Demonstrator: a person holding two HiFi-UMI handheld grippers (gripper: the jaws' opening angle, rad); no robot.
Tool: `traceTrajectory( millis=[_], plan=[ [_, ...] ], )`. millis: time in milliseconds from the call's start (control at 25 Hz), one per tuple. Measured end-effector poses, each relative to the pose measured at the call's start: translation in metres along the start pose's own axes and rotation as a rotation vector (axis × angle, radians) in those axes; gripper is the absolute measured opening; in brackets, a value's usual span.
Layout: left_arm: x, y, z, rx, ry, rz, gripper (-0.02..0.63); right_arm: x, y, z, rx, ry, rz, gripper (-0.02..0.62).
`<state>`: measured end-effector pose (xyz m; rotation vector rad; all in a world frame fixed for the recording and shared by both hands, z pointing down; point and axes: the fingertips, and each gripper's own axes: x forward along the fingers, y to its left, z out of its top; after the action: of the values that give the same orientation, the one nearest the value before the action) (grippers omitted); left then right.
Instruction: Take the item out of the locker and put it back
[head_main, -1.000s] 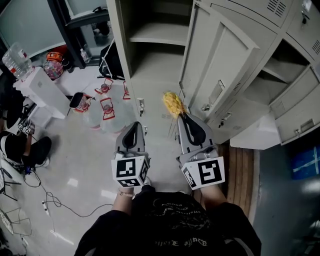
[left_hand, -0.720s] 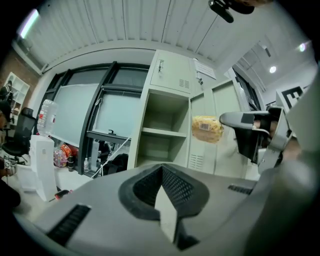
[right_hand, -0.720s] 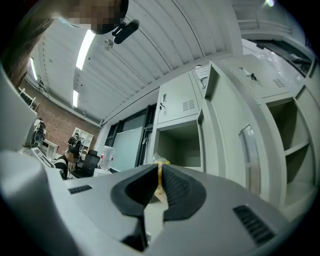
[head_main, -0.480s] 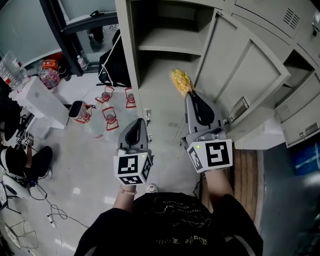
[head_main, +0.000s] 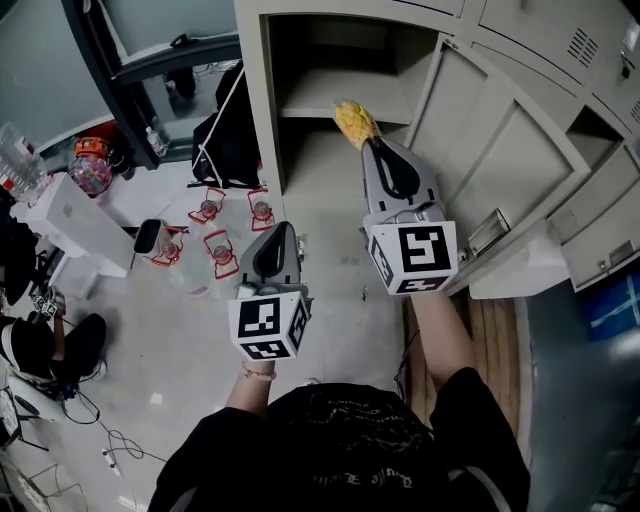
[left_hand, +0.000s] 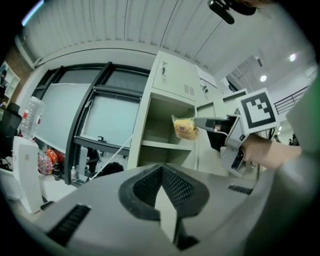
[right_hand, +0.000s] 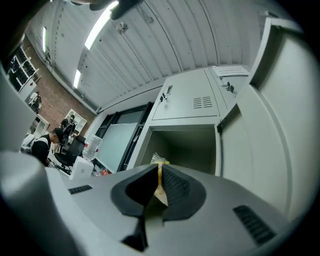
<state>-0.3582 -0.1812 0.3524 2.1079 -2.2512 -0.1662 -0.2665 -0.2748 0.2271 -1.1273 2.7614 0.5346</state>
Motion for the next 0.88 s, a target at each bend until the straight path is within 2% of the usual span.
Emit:
traceTrajectory(
  millis=[320,640,880],
  plan=[
    [0.015,0.009,0.015,0.005,-0.010,-0.010,0.006,0.058,-0.005,-0.016,-0.119,0.079,-0.021,0.021],
    [0.025,0.019,0.021,0.001,-0.020,-0.005,0.006,0.113,-0.023,-0.032,-0.186,0.154,-0.047,0.021],
    [0.034,0.034,0.007,-0.003,0.036,0.035,0.006,0.145,-0.036,-0.051,-0.231,0.219,-0.053,0.021]
  ],
)
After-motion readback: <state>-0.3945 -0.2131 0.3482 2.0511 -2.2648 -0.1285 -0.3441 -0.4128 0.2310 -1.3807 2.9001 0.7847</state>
